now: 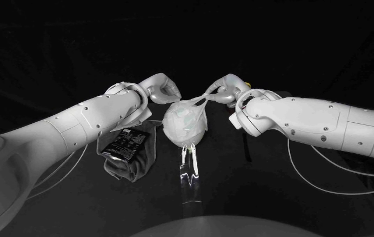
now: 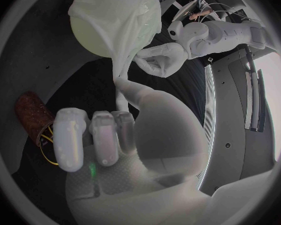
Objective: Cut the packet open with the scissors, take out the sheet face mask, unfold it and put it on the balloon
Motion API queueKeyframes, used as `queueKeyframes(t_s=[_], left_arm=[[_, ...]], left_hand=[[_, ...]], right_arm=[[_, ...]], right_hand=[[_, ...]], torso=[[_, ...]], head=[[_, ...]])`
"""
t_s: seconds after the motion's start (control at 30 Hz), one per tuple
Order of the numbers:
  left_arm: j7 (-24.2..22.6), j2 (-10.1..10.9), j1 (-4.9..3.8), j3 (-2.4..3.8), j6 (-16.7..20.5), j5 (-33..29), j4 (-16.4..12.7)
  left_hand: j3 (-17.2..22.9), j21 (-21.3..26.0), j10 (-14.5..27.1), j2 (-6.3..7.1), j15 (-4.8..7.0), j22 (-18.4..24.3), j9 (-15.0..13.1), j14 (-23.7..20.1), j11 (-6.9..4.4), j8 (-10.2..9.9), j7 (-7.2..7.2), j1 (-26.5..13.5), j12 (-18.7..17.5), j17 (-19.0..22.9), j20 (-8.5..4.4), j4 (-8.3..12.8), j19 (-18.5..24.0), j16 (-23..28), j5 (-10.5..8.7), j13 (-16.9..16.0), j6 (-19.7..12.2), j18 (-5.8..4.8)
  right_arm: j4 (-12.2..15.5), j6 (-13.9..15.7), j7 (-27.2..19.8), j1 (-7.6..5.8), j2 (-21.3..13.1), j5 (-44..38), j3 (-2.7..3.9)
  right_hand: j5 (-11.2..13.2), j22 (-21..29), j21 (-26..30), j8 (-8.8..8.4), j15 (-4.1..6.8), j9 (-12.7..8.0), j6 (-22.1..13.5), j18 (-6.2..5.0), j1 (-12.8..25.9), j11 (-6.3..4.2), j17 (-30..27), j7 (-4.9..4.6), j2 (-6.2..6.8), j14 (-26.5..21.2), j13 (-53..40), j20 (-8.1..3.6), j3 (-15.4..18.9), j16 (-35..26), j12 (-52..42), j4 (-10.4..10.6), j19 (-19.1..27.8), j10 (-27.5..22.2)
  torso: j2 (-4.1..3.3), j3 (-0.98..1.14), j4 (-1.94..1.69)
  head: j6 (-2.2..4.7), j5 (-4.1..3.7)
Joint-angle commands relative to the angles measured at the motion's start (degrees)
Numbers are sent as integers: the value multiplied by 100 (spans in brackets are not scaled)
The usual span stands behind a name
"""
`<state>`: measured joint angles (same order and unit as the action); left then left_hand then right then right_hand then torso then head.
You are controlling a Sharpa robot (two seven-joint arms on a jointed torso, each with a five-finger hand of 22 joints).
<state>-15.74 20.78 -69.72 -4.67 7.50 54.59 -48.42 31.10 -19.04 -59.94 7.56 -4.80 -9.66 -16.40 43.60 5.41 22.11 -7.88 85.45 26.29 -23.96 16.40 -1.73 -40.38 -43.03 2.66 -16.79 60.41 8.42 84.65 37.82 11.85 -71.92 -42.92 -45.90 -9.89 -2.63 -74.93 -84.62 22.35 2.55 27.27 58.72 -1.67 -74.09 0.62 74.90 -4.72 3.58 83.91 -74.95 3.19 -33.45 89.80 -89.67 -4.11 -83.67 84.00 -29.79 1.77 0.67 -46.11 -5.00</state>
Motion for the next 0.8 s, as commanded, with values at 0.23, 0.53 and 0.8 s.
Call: queueKeyframes(t_s=[0.23,0.53,0.8], left_arm=[[-87,-4,2,8,297,-264,12],[79,17,5,7,264,-281,31],[95,87,3,7,284,-656,36]], left_hand=[[94,-108,0,-38,13,-61,-67,62,-38,67,-10,-93,68,34,1,68,-62,38,11,-33,36,63],[125,-224,82,-61,-21,-137,-137,60,6,78,-57,-254,100,79,-5,106,-44,72,10,-63,-50,31],[8,-231,317,98,-103,-145,-19,-27,145,-338,-170,-635,3,59,5,-70,36,25,10,-8,-748,1]], right_arm=[[-41,-21,-21,0,16,-28,3],[-184,-28,-65,25,109,78,3],[-359,-399,-26,49,179,330,-4]], right_hand=[[-15,-1341,-30,19,47,5,53,42,78,-23,1510,-2,-2,609,-1505,10,-39,20,-33,1,-359,600],[-15,-1324,21,17,48,7,44,29,93,-22,1510,-5,8,609,-1505,10,-43,20,-33,-3,-331,600],[-20,-892,1349,-659,-245,-259,-982,-240,893,342,1206,-404,498,498,-763,187,588,-135,1195,468,440,-119]], torso=[[-2,1,-2],[4,3,-7],[3,-1,-5]], head=[[15,-7],[24,-16],[24,-38]])
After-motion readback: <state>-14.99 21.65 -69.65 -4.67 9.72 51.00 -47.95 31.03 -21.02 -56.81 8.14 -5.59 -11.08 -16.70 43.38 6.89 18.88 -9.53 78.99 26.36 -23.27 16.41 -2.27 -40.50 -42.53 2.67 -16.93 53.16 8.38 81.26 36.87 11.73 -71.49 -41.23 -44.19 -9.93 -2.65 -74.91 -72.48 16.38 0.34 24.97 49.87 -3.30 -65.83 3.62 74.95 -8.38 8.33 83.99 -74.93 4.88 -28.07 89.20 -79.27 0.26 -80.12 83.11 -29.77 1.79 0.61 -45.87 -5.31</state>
